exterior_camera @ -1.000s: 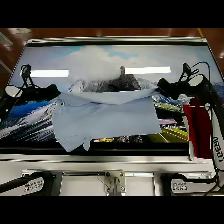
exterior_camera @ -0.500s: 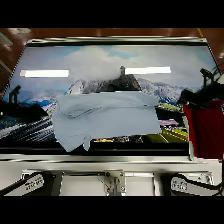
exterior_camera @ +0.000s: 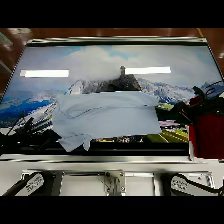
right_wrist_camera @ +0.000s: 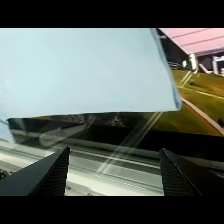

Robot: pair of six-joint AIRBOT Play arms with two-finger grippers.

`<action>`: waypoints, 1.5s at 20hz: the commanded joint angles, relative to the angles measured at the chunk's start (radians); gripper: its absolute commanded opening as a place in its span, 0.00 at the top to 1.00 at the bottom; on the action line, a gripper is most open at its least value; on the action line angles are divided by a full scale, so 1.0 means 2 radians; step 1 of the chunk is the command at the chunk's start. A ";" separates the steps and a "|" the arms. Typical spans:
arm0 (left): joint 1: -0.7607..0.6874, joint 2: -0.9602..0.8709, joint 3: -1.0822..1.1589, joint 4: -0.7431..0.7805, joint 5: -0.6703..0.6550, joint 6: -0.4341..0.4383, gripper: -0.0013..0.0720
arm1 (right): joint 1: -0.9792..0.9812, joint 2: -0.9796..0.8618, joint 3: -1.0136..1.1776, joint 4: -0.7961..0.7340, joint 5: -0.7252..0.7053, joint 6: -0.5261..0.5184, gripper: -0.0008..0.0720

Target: Fold the shirts.

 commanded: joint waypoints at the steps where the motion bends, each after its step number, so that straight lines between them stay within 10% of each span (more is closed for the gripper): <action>1: -0.012 0.002 -0.016 -0.046 0.069 0.006 0.04 | 0.014 0.001 -0.008 0.014 -0.001 -0.005 0.05; 4: -0.042 -0.008 -0.016 -0.084 0.096 0.006 0.26 | 0.013 0.001 -0.008 -0.004 -0.017 0.007 0.05; 7: -0.062 -0.019 -0.016 -0.108 0.101 0.008 0.90 | 0.013 0.001 -0.008 -0.057 -0.023 0.037 0.05; 25: -0.061 -0.018 0.034 -0.115 0.043 0.028 0.93 | 0.098 -0.075 -0.133 -0.010 -0.193 0.075 0.06; 28: -0.061 -0.018 0.046 -0.115 0.049 0.043 0.93 | 0.120 -0.080 -0.130 -0.009 -0.205 0.075 0.89; 30: -0.058 -0.018 0.076 -0.112 0.048 0.047 0.93 | 0.120 -0.068 -0.116 -0.009 -0.196 0.066 0.90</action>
